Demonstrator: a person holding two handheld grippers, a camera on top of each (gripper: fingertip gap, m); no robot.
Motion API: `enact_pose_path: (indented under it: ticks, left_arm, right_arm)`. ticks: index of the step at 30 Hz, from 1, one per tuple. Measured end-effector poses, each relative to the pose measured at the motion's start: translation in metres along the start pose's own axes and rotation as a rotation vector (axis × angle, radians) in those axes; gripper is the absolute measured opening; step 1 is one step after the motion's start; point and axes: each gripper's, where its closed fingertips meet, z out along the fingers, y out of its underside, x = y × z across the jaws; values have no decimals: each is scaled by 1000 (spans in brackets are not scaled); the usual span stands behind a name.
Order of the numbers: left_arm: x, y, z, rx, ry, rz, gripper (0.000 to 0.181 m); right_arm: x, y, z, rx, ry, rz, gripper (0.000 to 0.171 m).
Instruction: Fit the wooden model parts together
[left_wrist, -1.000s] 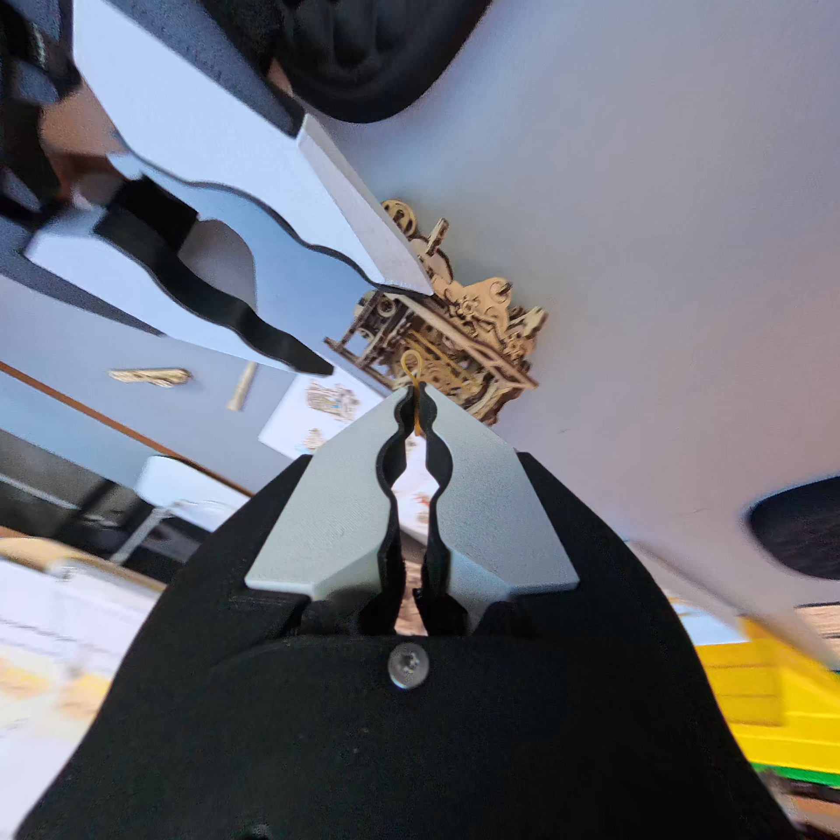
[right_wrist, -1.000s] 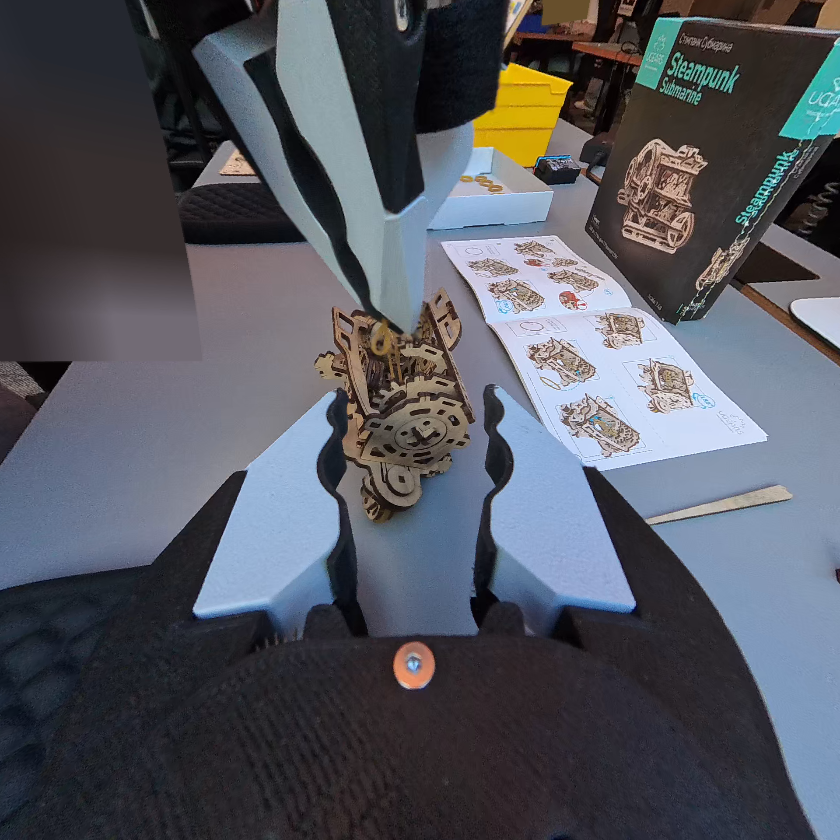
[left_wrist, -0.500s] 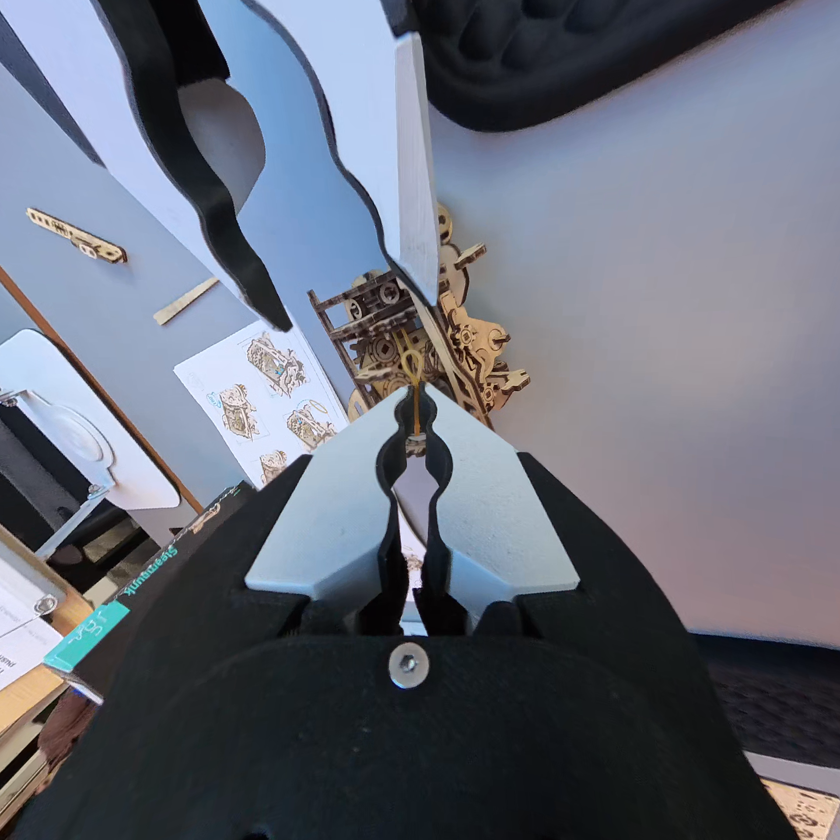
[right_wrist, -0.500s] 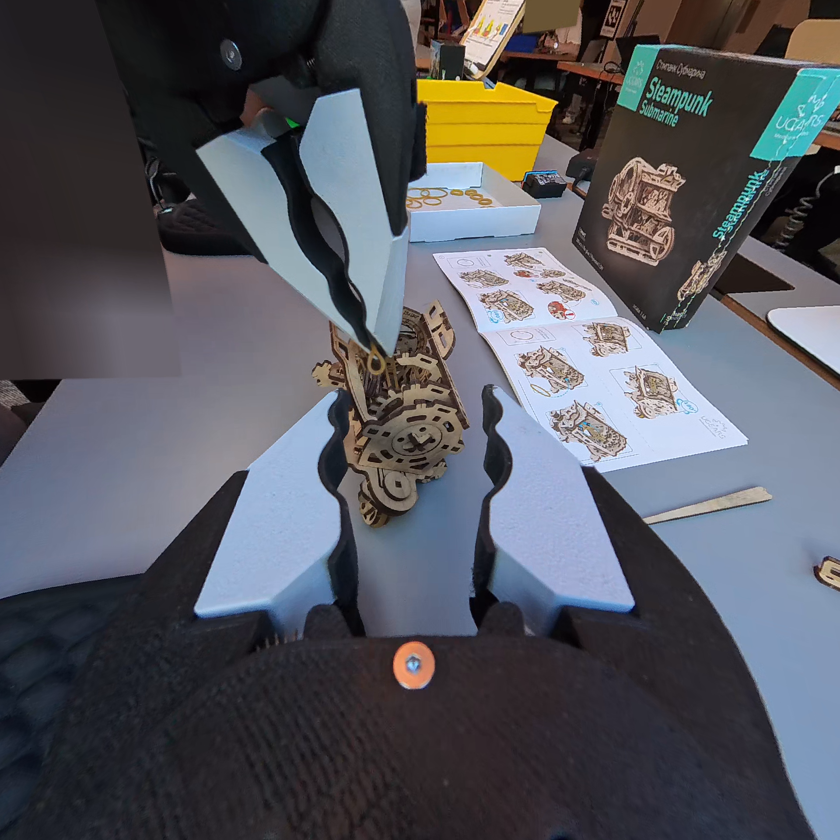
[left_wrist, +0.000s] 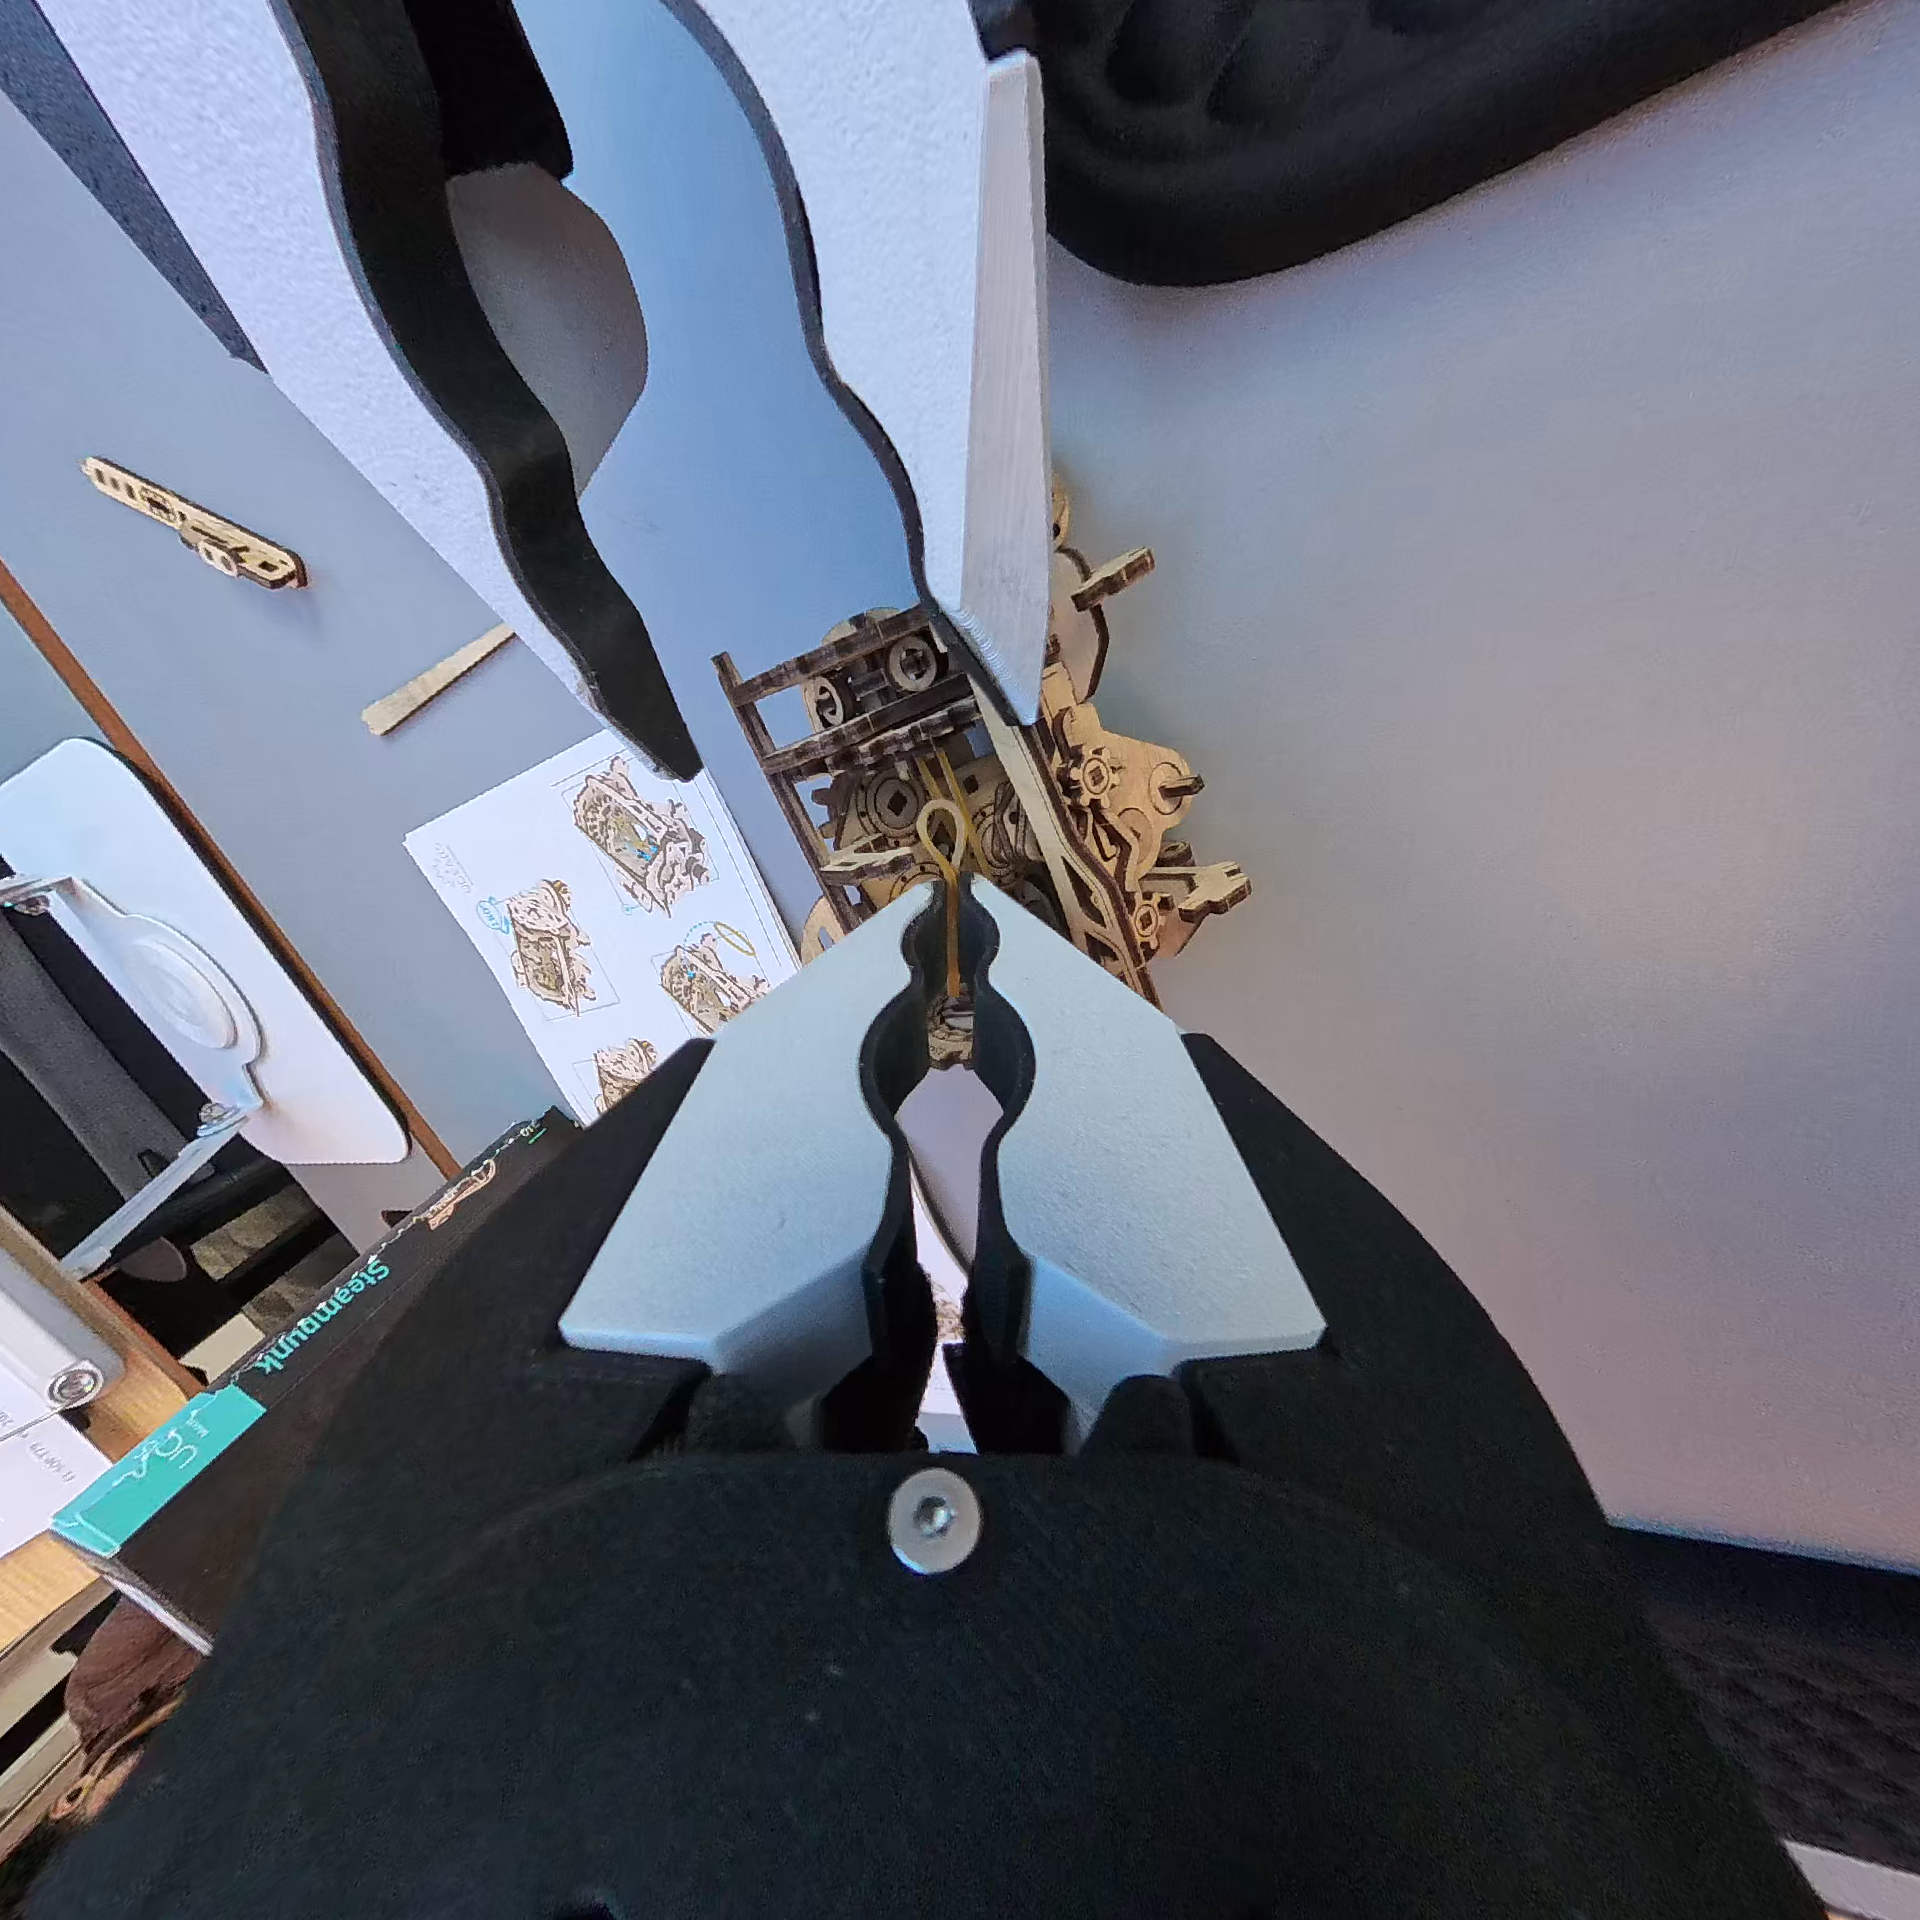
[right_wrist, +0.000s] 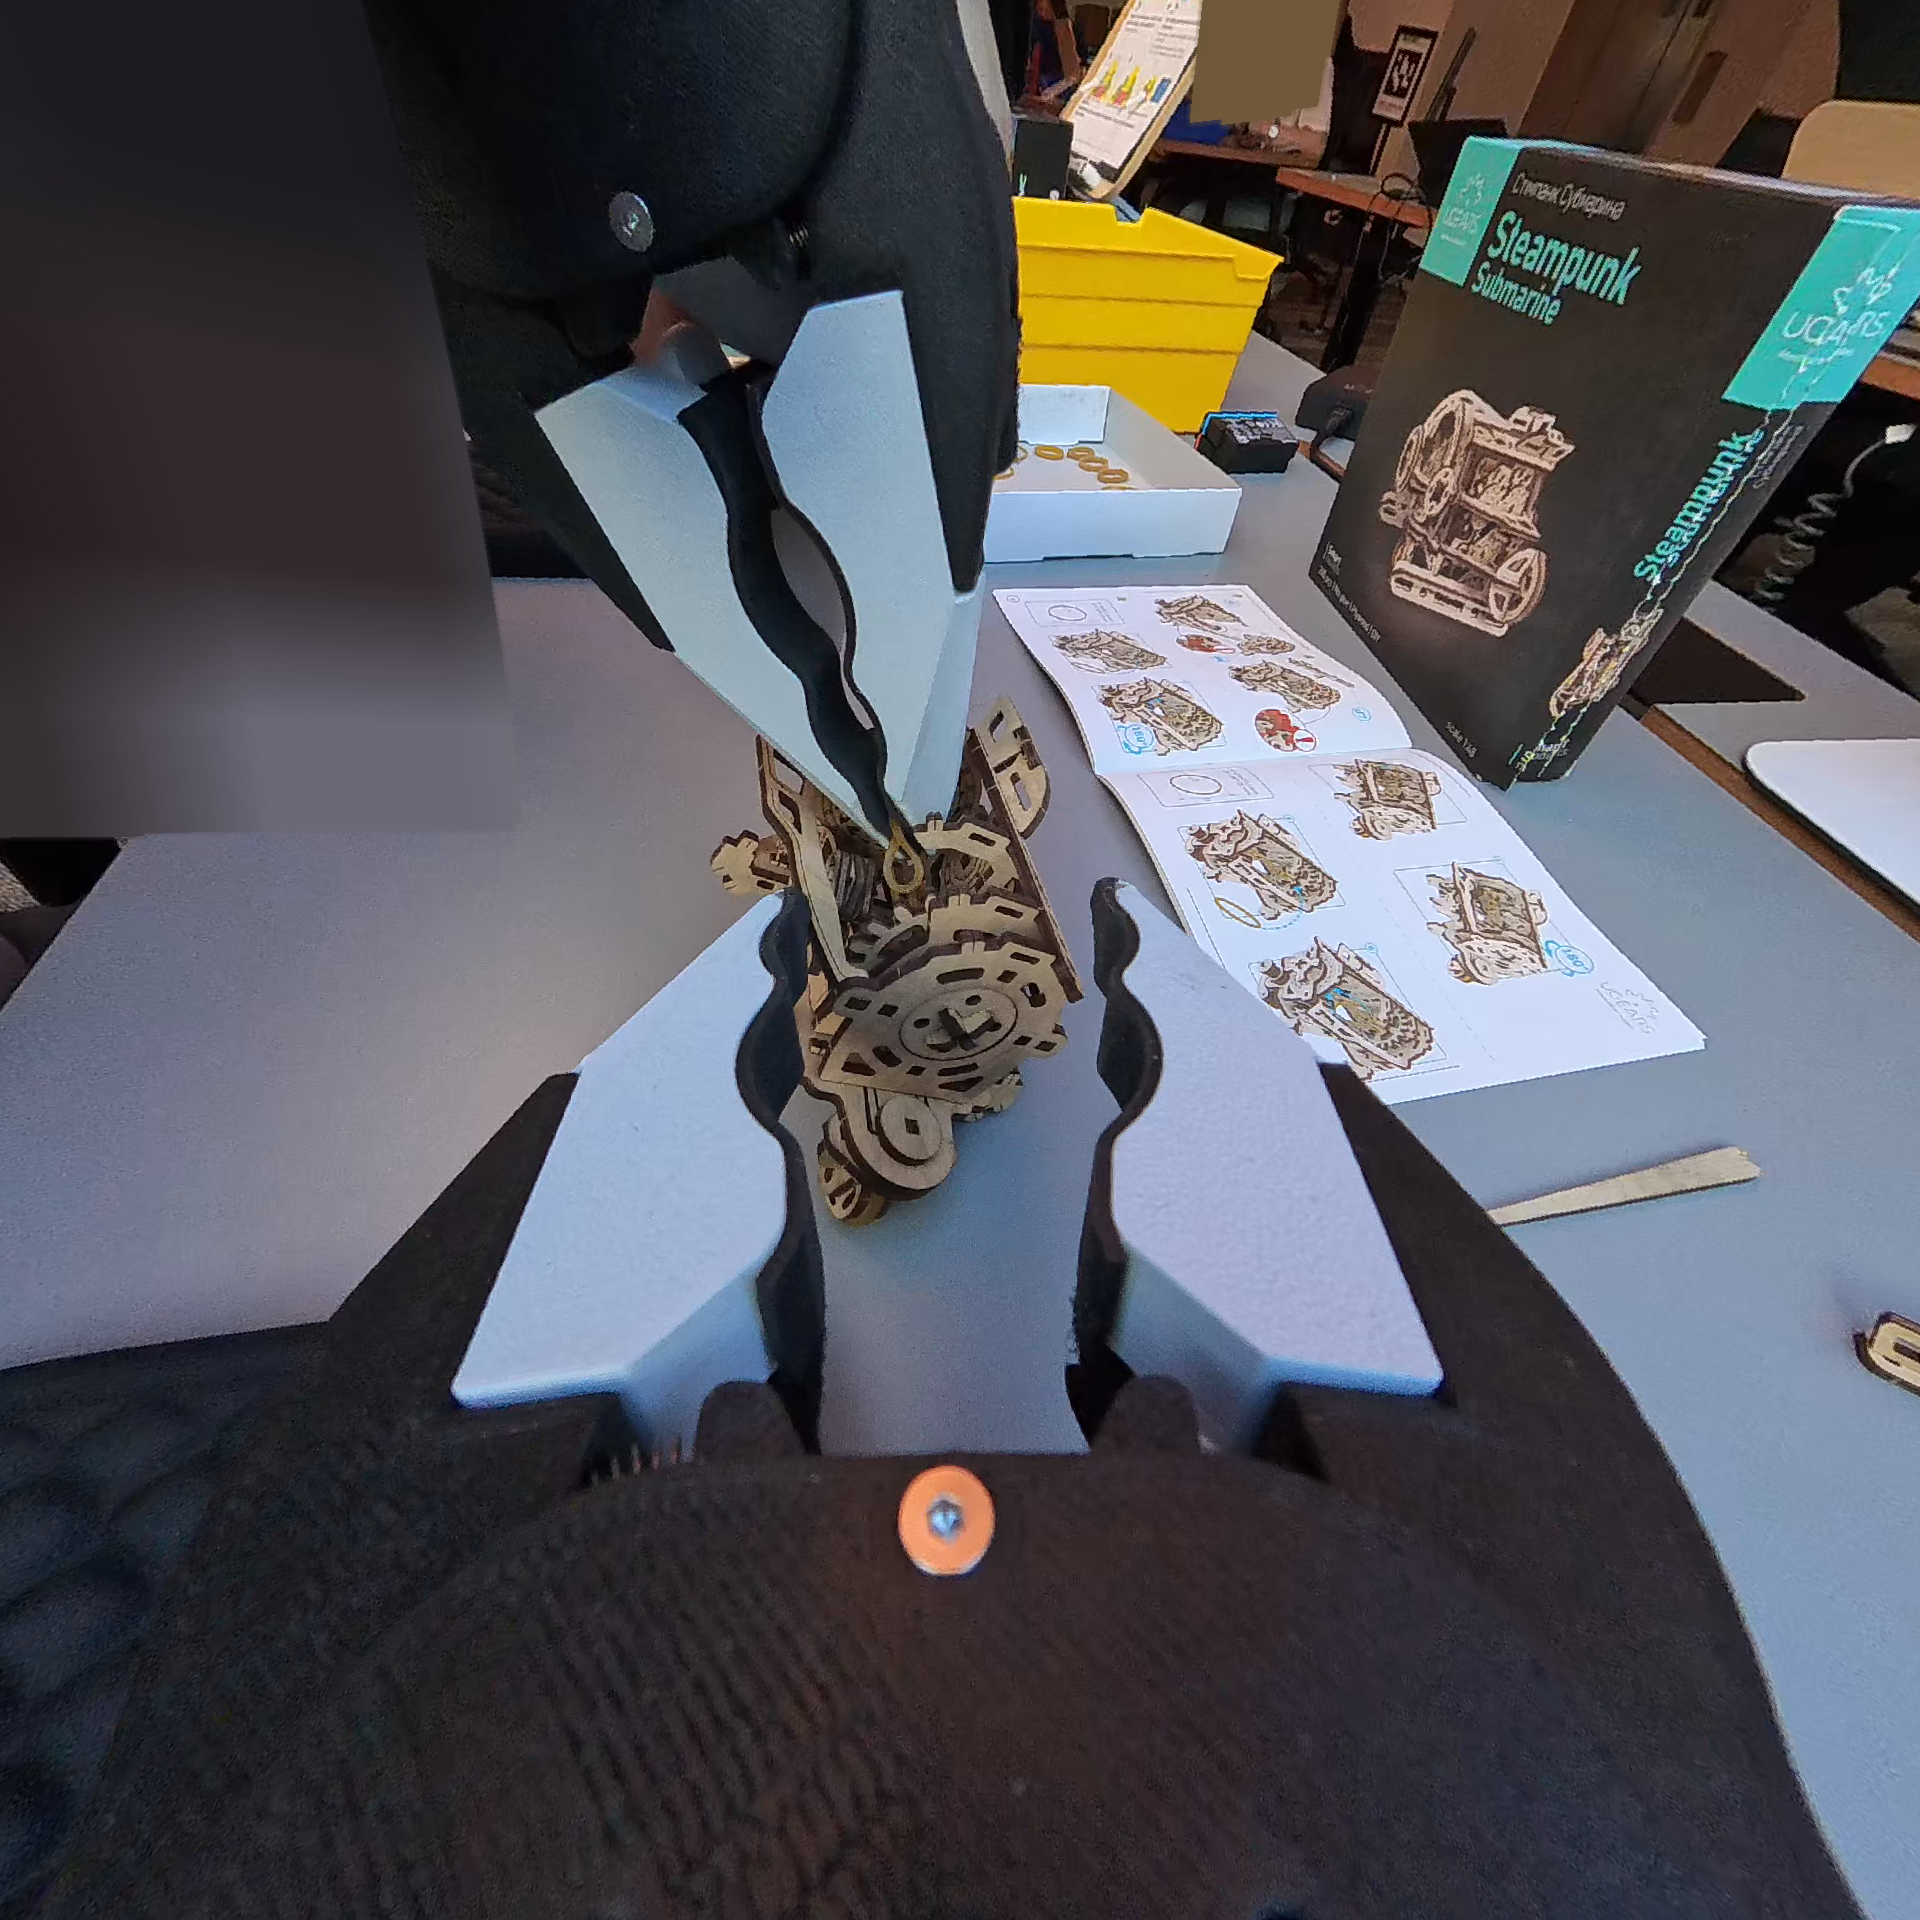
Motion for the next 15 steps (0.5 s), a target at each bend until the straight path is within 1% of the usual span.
enact_pose_path:
  ticks: [15]
  left_arm:
    - [0, -6, 2, 84, -41, 26, 0]
  right_arm:
    - [-2, 1, 1, 9, -24, 21, 48]
